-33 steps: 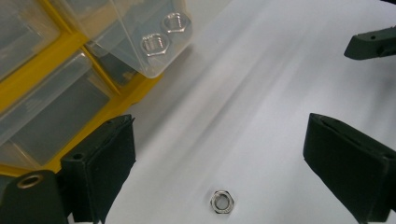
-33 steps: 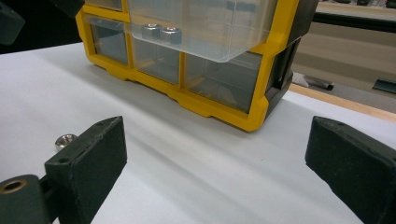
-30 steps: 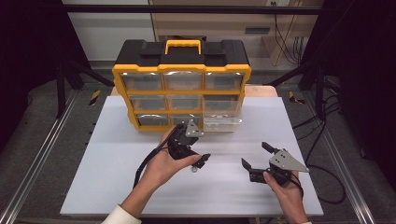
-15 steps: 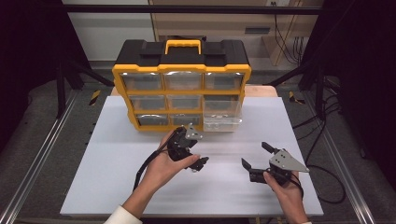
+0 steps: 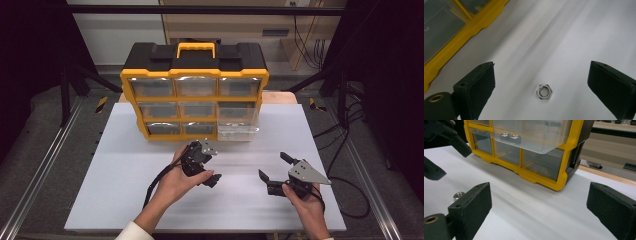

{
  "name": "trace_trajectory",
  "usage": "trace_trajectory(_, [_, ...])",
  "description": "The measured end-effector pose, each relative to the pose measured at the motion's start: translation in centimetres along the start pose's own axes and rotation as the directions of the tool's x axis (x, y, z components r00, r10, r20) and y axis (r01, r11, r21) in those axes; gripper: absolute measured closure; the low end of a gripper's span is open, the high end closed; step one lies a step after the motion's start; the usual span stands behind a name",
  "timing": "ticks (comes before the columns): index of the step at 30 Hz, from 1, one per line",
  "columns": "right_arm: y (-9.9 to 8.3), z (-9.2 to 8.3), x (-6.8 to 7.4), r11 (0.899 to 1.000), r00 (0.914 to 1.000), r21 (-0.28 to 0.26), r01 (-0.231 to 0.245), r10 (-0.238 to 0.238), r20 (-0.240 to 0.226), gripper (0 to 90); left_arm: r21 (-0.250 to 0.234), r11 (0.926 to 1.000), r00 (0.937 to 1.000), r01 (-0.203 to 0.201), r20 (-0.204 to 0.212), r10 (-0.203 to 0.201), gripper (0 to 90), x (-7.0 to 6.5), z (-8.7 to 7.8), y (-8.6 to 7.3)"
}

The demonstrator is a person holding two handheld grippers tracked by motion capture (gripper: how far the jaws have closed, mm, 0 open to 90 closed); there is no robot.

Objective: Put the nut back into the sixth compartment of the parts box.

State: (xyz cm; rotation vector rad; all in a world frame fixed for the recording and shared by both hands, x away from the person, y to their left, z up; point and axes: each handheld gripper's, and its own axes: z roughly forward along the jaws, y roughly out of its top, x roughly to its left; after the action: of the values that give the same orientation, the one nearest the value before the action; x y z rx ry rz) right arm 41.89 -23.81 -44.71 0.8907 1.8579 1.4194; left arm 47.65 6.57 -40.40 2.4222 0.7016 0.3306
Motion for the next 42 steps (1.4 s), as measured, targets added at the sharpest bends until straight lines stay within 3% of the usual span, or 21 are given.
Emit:
trace_trajectory(8, [0.0, 0.0, 0.0, 1.000, 1.0000, -0.001, 0.000, 0.000, 0.000, 6.3, 0.036, 0.9993, 0.9999, -0.011, 0.001, 0.011, 7.4, 0.0, 0.8, -0.3])
trace_trajectory(11, [0.0, -0.1, -0.1, 1.000, 1.0000, -0.002, -0.003, 0.003, 0.003, 6.2, 0.031, 0.9995, 0.9999, 0.006, 0.009, -0.006, 7.1, -0.1, 1.1, -0.4])
trace_trajectory(19, [0.0, 0.0, -0.1, 1.000, 1.0000, 0.004, 0.001, -0.001, 0.003, 6.3, 0.071, 0.9974, 0.9998, -0.011, 0.015, 0.010, 6.6, -0.1, 1.9, -0.7])
trace_trajectory(25, [0.0, -0.1, -0.1, 1.000, 1.0000, 0.001, 0.001, -0.001, 0.004, 6.3, 0.068, 0.9976, 0.9998, 0.012, 0.013, -0.013, 6.9, -0.3, 2.4, -0.9])
trace_trajectory(33, [0.0, 0.0, -0.1, 1.000, 1.0000, 0.004, 0.002, -0.002, 0.003, 6.3, 0.078, 0.9969, 0.9999, 0.013, 0.008, -0.014, 13.8, -0.1, 2.6, -1.0])
trace_trajectory(42, [0.0, 0.0, -0.1, 1.000, 1.0000, 0.003, 0.001, -0.001, 0.003, 6.4, 0.119, 0.9928, 0.9998, -0.017, 0.013, 0.016, 21.9, -0.7, 3.2, -1.0])
